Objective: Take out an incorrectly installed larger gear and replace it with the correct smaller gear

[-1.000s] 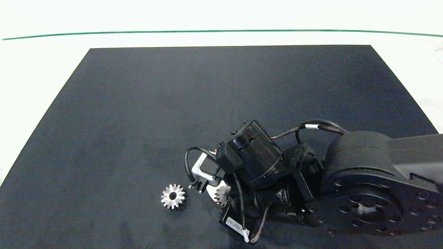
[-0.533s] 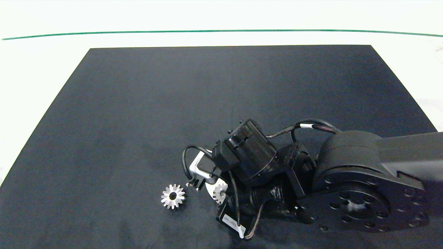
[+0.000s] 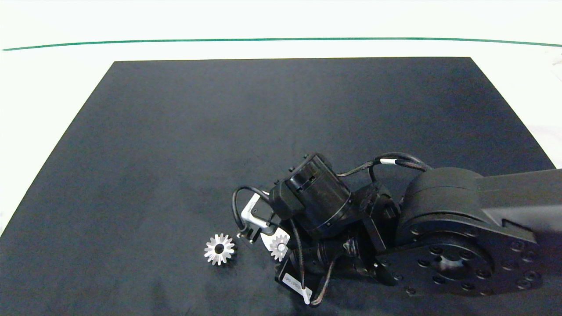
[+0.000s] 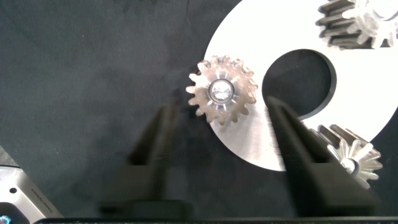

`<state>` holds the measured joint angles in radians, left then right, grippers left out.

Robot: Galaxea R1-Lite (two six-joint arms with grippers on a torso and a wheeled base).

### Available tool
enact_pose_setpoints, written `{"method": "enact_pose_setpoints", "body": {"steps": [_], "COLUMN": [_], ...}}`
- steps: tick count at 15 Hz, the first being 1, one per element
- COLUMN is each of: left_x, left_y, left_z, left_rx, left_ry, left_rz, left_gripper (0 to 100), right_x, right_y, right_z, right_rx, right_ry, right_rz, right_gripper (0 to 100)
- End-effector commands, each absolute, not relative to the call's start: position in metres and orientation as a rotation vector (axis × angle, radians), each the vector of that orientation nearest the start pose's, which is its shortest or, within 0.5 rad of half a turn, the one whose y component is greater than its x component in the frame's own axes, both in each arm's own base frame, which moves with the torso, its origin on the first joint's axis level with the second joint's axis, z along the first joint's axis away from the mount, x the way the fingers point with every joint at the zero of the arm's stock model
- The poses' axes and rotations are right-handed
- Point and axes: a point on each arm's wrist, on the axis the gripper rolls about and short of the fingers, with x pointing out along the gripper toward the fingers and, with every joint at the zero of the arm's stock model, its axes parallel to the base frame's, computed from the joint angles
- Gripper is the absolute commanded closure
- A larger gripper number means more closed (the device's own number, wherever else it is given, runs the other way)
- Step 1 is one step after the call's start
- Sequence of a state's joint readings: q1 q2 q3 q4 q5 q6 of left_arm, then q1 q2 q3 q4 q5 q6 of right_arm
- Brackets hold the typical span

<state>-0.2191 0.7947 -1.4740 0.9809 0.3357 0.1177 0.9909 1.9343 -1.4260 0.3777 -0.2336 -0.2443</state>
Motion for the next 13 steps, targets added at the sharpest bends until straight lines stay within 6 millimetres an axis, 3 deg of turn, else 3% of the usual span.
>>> {"method": "enact_pose_setpoints", "body": {"steps": [1,5,7,11,13], "left_x": [-0.022,-0.016,-0.022,-0.034,-0.043], "left_y": [0.013,0.011,0.012,0.013,0.013], "left_z": [0.351,0.349,0.338,0.337,0.333], "left_rx": [0.203,0.172,0.113,0.041,0.091], "left_ry": [0.306,0.271,0.192,-0.107,-0.175], "left_rz": [0.099,0.097,0.110,0.188,0.199], "left_gripper": [0,0,0,0,0], "right_x": [0.194,0.169,0.156,0.099,0.068], "right_y": [0.290,0.250,0.224,0.118,0.056], "right_z": [0.196,0.222,0.232,0.272,0.271], "right_rx": [-0.721,-0.610,-0.592,-0.369,-0.285], "right_ry": [0.631,0.605,0.562,0.355,0.270], "right_rz": [0.803,0.677,0.566,0.288,0.117], "right_gripper": [0,0,0,0,0]}}
